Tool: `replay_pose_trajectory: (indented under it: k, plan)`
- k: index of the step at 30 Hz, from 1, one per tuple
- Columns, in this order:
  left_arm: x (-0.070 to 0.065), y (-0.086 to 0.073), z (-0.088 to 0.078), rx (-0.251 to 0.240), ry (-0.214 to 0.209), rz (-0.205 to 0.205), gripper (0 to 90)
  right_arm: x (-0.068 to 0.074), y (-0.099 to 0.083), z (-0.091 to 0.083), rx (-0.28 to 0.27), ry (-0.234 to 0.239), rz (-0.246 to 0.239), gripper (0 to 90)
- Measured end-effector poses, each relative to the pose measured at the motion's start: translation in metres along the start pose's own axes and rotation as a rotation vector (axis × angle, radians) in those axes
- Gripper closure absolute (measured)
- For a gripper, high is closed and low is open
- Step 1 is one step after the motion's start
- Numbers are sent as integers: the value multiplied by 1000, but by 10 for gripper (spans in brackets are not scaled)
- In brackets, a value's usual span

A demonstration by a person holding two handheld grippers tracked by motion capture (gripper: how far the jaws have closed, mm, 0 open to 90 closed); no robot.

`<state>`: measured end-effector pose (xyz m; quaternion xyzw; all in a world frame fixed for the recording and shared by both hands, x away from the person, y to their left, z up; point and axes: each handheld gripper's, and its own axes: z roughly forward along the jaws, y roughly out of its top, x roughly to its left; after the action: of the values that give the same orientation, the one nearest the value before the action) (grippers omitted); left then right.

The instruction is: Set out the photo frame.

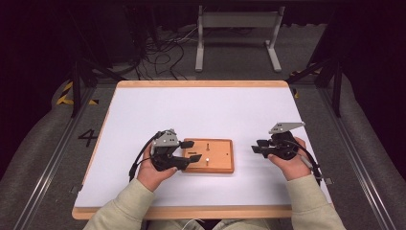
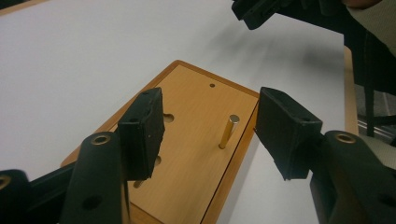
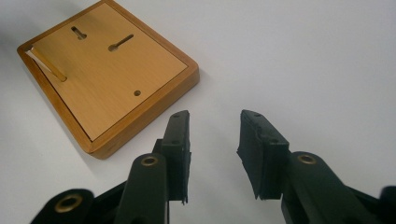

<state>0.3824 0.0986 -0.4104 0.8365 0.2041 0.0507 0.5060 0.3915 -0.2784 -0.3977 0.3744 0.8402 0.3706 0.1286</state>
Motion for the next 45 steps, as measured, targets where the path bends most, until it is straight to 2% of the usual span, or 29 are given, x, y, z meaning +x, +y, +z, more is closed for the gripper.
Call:
replay_pose_trajectory:
  k: [5, 10, 20, 26, 33, 42, 44, 45]
  plan:
    - [-4, 0, 13, 28, -28, 13, 445, 0, 0, 0, -1, 2, 0, 637]
    - [-7, -1, 27, 76, -47, 41, 469, 0, 0, 0, -5, 2, 0, 635]
    - [-6, -7, 46, 131, -43, 53, 544, 0, -1, 1, -1, 4, 1, 631]
    - [-7, -9, 56, 149, -38, 59, 634, 0, -2, 1, 0, 4, 2, 630]
    - [-10, -9, 61, 166, -26, 125, 829, 0, -5, -1, 0, 1, 3, 629]
    - [-16, -11, 61, 167, 7, 223, 836, 0, -5, -1, 1, 2, 3, 628]
    - [-18, -11, 60, 171, 23, 251, 835, 1, -5, -1, 2, 1, 1, 628]
    - [-21, -12, 60, 168, 46, 277, 835, 1, -5, -1, 1, 2, 1, 628]
